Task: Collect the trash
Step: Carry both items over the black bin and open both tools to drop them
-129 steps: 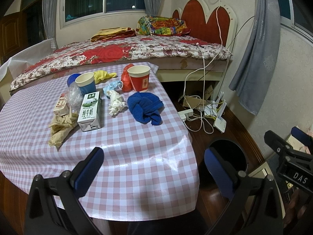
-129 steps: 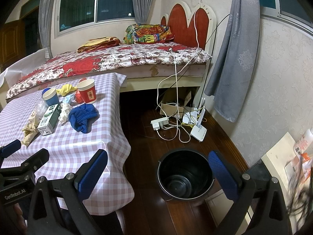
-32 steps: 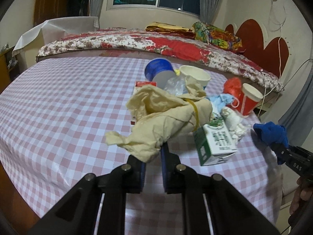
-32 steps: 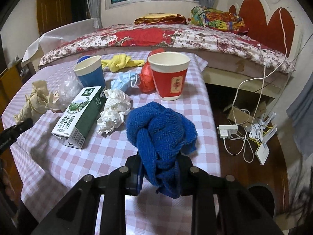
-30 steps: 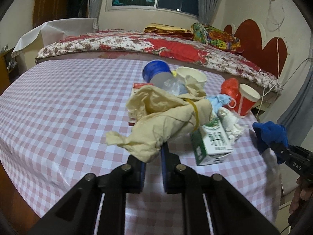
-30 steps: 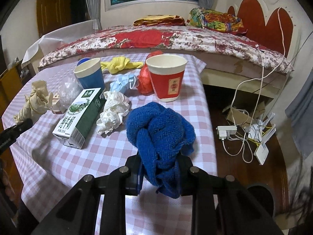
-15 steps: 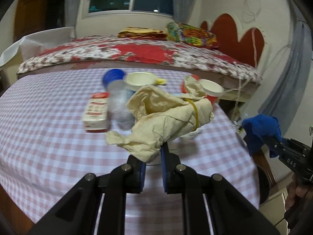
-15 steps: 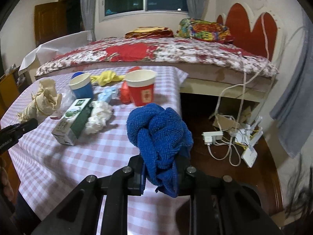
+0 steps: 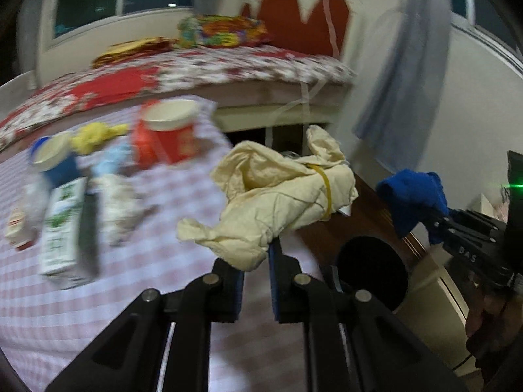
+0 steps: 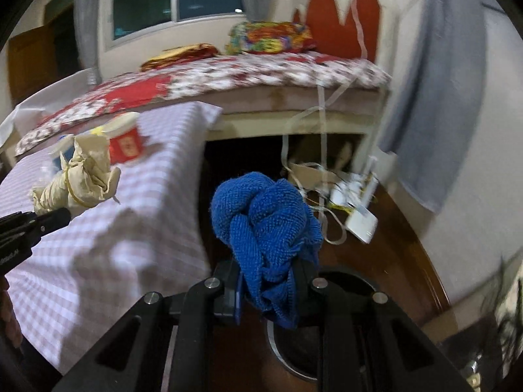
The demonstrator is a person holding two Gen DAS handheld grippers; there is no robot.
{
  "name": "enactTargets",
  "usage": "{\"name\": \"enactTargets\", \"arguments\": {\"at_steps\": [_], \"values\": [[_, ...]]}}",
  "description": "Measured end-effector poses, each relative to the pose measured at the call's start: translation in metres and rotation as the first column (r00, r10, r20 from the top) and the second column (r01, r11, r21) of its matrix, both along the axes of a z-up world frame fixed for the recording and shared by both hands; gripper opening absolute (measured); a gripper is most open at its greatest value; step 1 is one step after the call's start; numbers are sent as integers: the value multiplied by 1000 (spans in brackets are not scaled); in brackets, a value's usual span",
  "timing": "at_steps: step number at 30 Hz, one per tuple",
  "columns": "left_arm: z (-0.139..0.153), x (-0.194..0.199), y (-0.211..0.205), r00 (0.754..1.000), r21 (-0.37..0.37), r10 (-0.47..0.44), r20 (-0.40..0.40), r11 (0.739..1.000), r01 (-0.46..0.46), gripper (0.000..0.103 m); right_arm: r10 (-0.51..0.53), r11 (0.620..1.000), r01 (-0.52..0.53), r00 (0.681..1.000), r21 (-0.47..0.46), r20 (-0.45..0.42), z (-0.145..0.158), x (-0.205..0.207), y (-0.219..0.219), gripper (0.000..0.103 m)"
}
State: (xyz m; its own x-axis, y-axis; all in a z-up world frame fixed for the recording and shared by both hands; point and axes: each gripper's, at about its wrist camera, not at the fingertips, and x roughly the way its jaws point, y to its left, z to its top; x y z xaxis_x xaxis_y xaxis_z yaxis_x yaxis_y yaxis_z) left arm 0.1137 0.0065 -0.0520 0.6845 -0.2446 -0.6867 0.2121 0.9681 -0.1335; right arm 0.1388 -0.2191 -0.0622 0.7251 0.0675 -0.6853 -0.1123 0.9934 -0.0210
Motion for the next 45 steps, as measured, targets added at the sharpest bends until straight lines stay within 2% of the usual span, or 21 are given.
{"name": "enactTargets", "arguments": {"at_steps": [7, 14, 17, 19, 23, 32, 34, 35, 36, 37, 38, 39, 41, 44, 45], "values": [[-16, 0, -69, 988, 5, -145, -49, 989, 146, 15, -58, 998, 57, 997, -16, -59, -27, -10, -53, 22], [-42, 9, -120, 965, -21, -229, -129, 973, 229, 15, -61, 998, 57, 991, -33, -121, -65, -18, -88, 22], [-60, 15, -141, 952, -3, -253, -172, 966, 257, 15, -59, 998, 55, 988, -32, -141, -79, -20, -98, 22], [-74, 19, -156, 944, 36, -266, -194, 960, 278, 15, -56, 998, 52, 985, -31, -161, -90, -17, -103, 22], [-107, 25, -179, 918, 74, -280, -281, 947, 312, 15, -46, 999, 40, 976, -33, -212, -117, -9, -113, 22], [-132, 41, -199, 886, 79, -284, -368, 939, 334, 15, -40, 999, 37, 950, -15, -308, -160, 8, -131, 22], [-141, 45, -204, 869, 72, -298, -394, 933, 352, 15, -30, 1000, 27, 947, -13, -320, -165, 12, -132, 23], [-147, 47, -207, 856, 59, -309, -413, 930, 364, 20, -24, 1000, 19, 945, -18, -327, -169, 15, -131, 27], [-153, 49, -209, 850, 62, -306, -429, 929, 366, 38, -20, 1000, 11, 940, -28, -341, -176, 19, -130, 31], [-157, 49, -209, 850, 77, -289, -440, 931, 357, 53, -43, 998, 21, 927, -64, -372, -187, 23, -132, 55], [-155, 47, -205, 863, 87, -276, -423, 936, 342, 73, -89, 992, 48, 922, -118, -377, -193, 24, -134, 83], [-151, 46, -202, 877, 96, -268, -398, 939, 330, 77, -111, 988, 64, 927, -143, -358, -193, 22, -136, 88], [-139, 40, -194, 899, 121, -246, -362, 944, 307, 84, -149, 985, 109, 926, -135, -346, -189, 16, -145, 88], [-118, 33, -180, 924, 113, -232, -305, 954, 277, 95, -202, 979, 182, 922, -92, -329, -175, 6, -159, 88], [-112, 32, -177, 929, 109, -232, -289, 956, 273, 96, -211, 977, 195, 923, -82, -323, -171, 3, -160, 88]]}}
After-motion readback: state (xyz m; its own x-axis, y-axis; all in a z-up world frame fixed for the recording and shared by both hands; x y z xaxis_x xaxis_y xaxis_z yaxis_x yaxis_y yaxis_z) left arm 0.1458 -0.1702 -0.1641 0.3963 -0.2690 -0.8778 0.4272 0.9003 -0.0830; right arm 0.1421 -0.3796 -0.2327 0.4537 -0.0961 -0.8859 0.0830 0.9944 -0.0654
